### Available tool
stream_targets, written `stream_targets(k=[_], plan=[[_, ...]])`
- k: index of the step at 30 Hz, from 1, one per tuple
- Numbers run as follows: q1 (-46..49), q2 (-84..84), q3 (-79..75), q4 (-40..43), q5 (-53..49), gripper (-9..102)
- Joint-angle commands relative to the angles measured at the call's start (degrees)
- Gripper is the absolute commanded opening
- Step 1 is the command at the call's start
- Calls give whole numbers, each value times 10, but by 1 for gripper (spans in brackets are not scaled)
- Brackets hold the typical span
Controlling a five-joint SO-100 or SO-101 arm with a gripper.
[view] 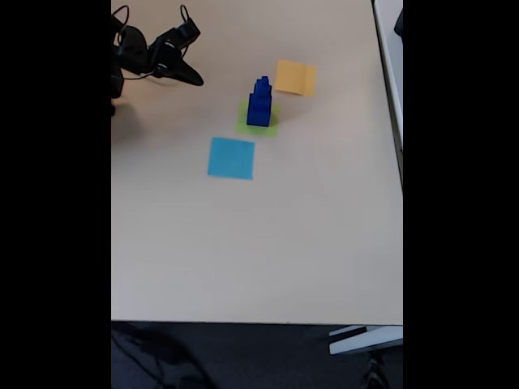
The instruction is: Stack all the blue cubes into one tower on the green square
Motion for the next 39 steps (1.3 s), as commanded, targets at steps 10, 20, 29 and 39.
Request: stream_targets(k=[10,20,29,39], plan=[[-6,11,5,76,-171,0],[-4,66,5,169,-257,0],[-8,66,5,174,-279,0],[-9,66,5,177,-285,0]])
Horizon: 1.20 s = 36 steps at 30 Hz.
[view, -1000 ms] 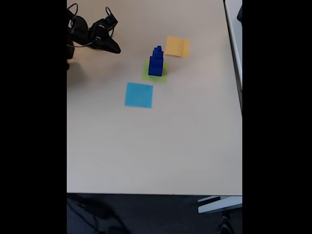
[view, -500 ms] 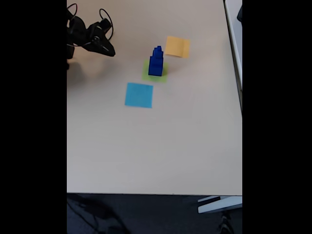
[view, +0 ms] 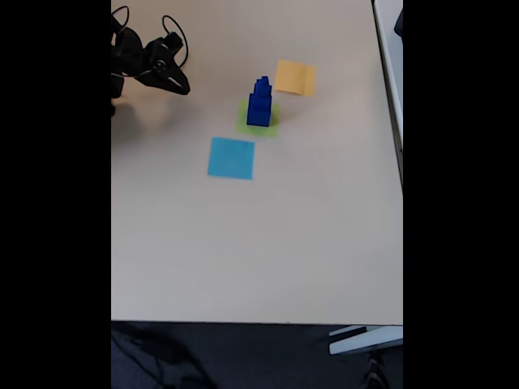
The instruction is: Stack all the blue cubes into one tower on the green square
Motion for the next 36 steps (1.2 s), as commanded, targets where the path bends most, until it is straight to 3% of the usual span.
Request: stream_targets(k=[1,36], plan=[[-6,15,5,4,-4,0],[-12,15,4,4,-10,3]])
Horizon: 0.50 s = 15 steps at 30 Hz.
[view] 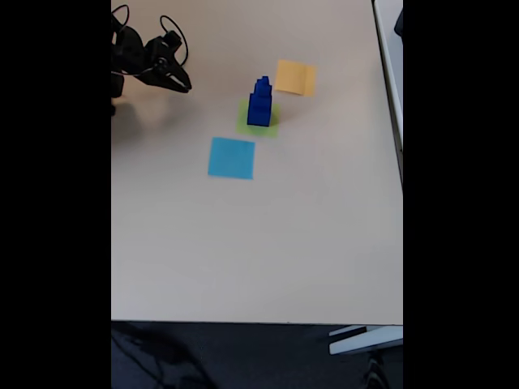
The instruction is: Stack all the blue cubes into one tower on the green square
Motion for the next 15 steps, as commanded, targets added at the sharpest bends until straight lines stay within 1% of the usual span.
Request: stream_targets(k=[1,10,12,15], plan=[[5,15,4,4,6,3],[5,15,4,4,6,3],[9,15,4,4,11,0],[21,15,4,4,24,0]])
